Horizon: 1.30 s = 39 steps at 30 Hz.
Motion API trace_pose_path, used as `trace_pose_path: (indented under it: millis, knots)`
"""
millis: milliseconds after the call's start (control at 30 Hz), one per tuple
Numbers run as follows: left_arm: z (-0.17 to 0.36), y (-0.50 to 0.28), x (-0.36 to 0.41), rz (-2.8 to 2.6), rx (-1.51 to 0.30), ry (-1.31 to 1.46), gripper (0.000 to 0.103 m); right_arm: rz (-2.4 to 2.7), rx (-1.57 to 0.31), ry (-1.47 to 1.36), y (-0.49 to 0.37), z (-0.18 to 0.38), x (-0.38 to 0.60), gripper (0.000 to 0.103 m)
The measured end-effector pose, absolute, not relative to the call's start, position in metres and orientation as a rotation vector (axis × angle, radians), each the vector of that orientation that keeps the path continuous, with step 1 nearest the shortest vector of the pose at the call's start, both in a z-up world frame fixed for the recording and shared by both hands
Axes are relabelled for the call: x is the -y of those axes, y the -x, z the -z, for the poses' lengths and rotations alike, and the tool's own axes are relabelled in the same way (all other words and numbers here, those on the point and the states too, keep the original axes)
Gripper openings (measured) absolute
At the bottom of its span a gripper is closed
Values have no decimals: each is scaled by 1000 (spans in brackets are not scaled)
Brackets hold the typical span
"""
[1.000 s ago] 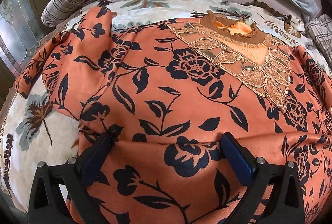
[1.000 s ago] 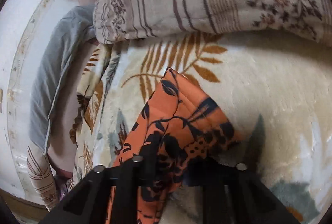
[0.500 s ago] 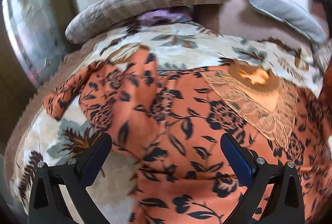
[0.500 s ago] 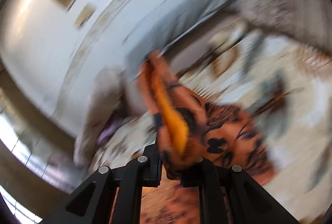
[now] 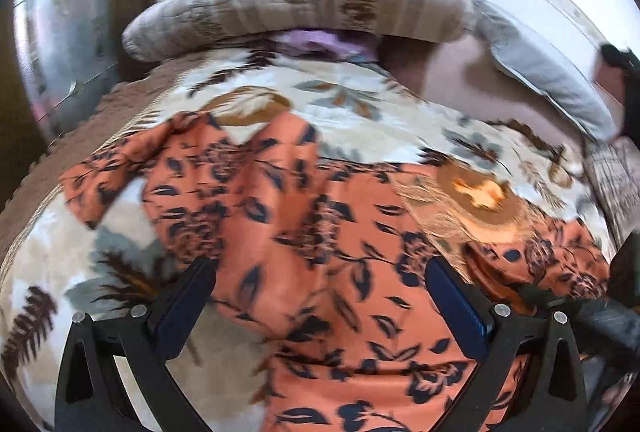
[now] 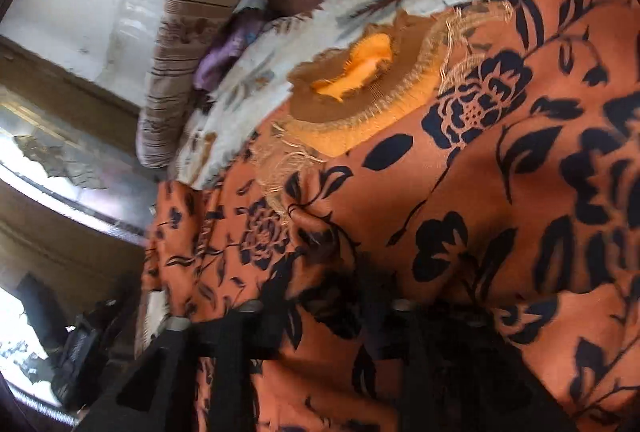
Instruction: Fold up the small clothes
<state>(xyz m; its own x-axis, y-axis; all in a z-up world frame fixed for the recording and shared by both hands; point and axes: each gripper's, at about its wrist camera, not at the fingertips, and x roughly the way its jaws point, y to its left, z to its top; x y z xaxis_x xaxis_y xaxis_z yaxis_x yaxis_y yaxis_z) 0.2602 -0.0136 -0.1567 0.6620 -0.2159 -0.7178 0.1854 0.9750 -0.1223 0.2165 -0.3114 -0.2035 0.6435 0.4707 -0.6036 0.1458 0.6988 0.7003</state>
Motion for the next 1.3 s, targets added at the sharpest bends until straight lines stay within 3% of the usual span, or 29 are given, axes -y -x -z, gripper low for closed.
trace_pose_path:
  millis: [33,267,400,433,467,533,600,667,733,767,833,867,1233,1300]
  knots:
    - [158,-258,21,246,-813,22,103,-226,-842,-794,-210,193,313,91]
    - [174,-239,78,467,-875,-19,103,-143,-692,-726,-136,163,371,89]
    - [185,-235,109,506,-971,11,102,-37,-666,-802,-111,177,413,60]
    - [187,-237,116,502,-993,20,98,-5,-691,-843,-110,184,423,48]
    - [188,-239,122,500,-1010,34,95,18,-720,-886,-111,189,431,44]
    - [191,-243,135,507,-1047,66,85,23,-718,-933,-114,189,440,42]
    - [197,-249,148,493,-1089,83,84,39,-693,-905,-116,180,443,42]
    - [205,-253,156,475,-1121,85,75,86,-659,-848,-114,171,445,42]
    - [214,-257,160,470,-1163,95,44,123,-643,-830,-114,166,450,42]
    - [219,-260,162,459,-1181,100,39,128,-642,-847,-115,166,454,42]
    - [219,-261,160,434,-1160,106,18,131,-649,-904,-112,170,468,42]
    - [217,-263,159,440,-1164,120,12,134,-651,-924,-111,173,472,42]
    - [160,-268,149,427,-1027,27,2,170,-645,-1003,-103,178,484,42]
    - [153,-270,143,419,-1017,18,2,171,-639,-1029,-100,179,488,51]
